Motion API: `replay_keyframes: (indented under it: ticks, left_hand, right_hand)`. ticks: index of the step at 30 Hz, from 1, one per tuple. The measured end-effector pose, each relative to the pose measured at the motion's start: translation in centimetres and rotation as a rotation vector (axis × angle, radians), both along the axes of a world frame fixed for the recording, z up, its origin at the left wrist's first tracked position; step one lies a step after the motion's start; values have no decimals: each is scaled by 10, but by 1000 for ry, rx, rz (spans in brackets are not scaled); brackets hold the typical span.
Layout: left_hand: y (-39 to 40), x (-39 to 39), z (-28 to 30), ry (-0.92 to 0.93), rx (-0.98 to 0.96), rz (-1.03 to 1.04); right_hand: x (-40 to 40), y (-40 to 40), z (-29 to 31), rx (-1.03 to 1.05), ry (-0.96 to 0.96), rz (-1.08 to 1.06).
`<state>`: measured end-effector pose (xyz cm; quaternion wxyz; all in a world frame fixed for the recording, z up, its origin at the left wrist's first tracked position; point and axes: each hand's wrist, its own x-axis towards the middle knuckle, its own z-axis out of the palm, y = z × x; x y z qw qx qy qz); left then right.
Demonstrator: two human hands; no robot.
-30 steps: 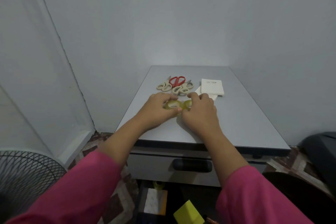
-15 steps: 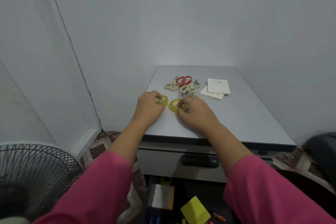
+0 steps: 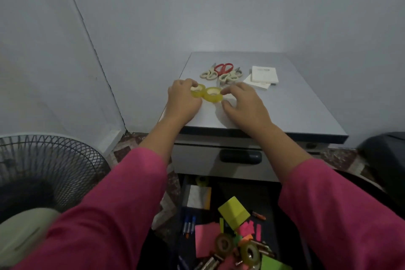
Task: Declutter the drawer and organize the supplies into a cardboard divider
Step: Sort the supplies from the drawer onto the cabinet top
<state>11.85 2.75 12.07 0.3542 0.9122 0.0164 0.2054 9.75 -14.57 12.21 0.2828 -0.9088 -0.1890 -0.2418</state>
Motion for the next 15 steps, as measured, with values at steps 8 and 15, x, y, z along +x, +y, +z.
replay_keyframes:
  ticks: [8,15]
  left_hand:
    - [-31,-85,-30,-445,-105,-86]
    - [-43,-133,-126,-286,33,-189]
  right_hand:
    - [-77,-29,-41,25,-322,82]
    - [-117,-54,-140,-88,98,20]
